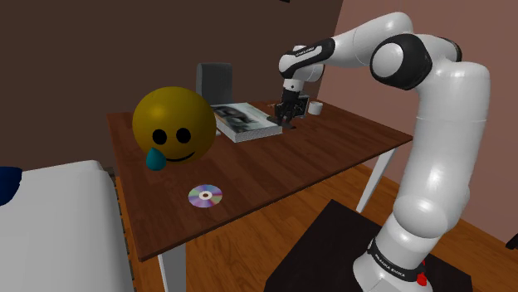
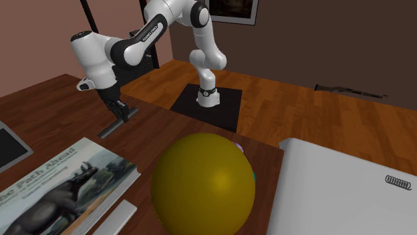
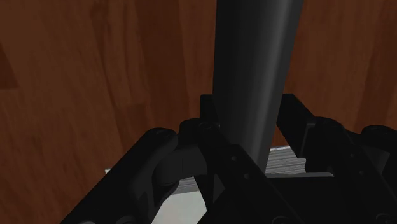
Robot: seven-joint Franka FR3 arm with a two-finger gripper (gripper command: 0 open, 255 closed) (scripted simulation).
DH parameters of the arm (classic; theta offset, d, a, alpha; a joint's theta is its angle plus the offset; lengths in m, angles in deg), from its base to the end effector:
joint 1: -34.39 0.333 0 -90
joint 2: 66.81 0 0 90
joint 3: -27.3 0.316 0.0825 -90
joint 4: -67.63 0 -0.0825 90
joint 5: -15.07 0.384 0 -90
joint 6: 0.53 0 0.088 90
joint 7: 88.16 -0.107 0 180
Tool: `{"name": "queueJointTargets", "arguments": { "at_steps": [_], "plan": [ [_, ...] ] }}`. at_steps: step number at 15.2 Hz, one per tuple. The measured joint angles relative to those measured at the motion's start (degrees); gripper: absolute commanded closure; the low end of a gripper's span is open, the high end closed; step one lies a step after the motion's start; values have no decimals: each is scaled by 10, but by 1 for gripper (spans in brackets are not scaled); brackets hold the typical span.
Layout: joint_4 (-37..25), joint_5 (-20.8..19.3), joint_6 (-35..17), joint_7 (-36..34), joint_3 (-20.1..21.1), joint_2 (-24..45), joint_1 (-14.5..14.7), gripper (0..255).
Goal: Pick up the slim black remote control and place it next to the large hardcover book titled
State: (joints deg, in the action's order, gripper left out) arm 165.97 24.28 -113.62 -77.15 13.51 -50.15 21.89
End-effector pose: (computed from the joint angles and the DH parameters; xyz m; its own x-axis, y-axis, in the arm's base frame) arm 0.5805 -0.2618 0.4196 0.9485 -0.3167 -0.0103 -0.3165 -0.9451 -0.0813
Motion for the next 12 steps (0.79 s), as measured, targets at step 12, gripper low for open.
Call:
{"name": "queueJointTargets", "arguments": {
  "at_steps": [12],
  "plan": [
    [41, 15, -75, 17, 4, 37, -4, 255]
  ]
}}
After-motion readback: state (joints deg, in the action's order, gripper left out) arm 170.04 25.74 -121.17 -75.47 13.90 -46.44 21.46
